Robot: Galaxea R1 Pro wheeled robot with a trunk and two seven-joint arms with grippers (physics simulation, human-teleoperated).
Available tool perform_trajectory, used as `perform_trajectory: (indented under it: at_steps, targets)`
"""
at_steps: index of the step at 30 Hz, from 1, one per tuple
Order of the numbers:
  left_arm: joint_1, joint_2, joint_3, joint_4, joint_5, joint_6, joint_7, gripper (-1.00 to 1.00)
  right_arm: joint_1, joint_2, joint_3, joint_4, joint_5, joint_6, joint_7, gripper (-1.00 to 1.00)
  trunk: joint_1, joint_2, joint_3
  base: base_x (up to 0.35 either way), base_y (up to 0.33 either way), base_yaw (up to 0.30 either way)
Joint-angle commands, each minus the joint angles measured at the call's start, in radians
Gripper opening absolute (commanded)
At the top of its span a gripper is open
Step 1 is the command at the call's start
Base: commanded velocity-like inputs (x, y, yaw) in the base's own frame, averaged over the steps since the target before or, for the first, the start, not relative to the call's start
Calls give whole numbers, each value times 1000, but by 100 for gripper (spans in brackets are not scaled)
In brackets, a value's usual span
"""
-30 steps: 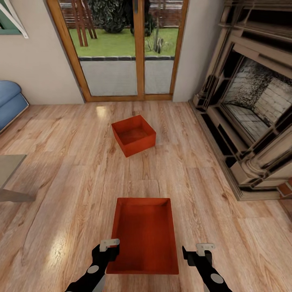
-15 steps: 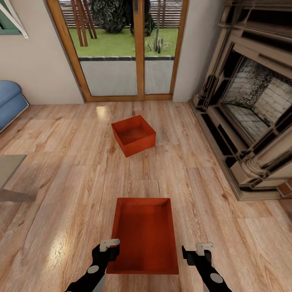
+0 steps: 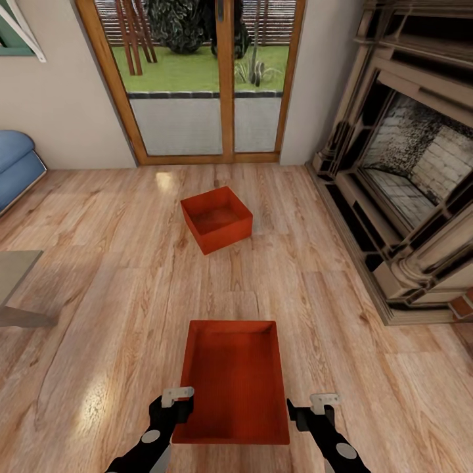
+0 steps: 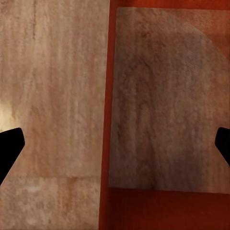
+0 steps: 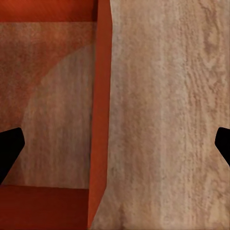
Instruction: Move the two storage containers from the living room to the garage. In the garage, place one container on the floor and stack the other container on top of it (either order is fine).
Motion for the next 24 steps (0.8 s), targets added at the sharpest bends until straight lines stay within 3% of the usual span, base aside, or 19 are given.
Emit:
perform_trajectory:
  at_steps: [1,24]
  targets:
    - [0,0,1,1,-4,-3,4,100,-1,-1,3,1,-10,-4,0,100,0,0,-1,0,0,0]
    - [0,-2,1,1,-2,-3,4,100,-1,7,7,-1,-4,-1,-5,100,0,0,-1,0,0,0]
